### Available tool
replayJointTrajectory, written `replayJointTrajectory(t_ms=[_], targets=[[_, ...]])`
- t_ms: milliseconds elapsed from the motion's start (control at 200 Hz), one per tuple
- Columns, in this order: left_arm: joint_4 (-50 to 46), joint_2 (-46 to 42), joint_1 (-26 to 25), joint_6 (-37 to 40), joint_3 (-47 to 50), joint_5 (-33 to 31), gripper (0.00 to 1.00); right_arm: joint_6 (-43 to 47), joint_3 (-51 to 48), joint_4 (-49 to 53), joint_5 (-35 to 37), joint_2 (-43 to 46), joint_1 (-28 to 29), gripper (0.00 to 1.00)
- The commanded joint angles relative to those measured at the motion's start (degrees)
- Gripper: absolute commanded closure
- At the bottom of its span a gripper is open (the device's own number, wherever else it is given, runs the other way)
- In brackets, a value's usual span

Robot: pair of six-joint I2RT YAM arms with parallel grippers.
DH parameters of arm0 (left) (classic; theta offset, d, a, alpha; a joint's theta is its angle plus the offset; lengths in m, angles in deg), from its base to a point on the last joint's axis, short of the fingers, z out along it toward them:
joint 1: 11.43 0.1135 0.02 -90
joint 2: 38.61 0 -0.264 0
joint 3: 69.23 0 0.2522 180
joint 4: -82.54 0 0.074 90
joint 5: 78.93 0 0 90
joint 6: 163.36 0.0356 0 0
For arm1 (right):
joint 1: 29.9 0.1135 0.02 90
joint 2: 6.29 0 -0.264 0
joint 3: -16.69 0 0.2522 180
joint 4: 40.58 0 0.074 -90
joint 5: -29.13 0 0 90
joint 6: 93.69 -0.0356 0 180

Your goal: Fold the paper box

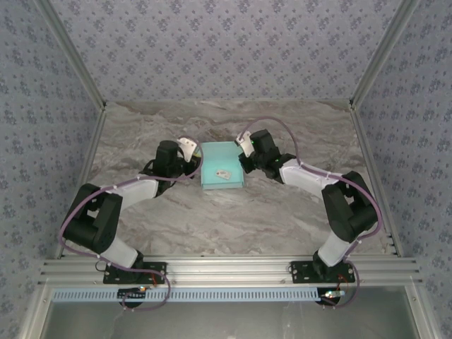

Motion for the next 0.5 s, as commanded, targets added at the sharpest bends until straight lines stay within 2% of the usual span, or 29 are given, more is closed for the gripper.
replayJointTrajectory(t_ms=[0,300,495], targets=[[1.81,0.19,-1.5,-5.4,-0.95,-3.81,0.97,-6.39,2.81,2.15,9.41,-1.36,2.23,0.93],[-4.74,-0.72,-6.23,-17.49,-4.32,-18.5,1.0,-22.02,8.19,8.55,23.78,-3.24,7.06,0.95],[-7.0,-1.43,-7.8,-24.82,-5.05,-24.54,1.0,-28.36,10.45,10.39,28.56,-4.46,8.24,0.96]])
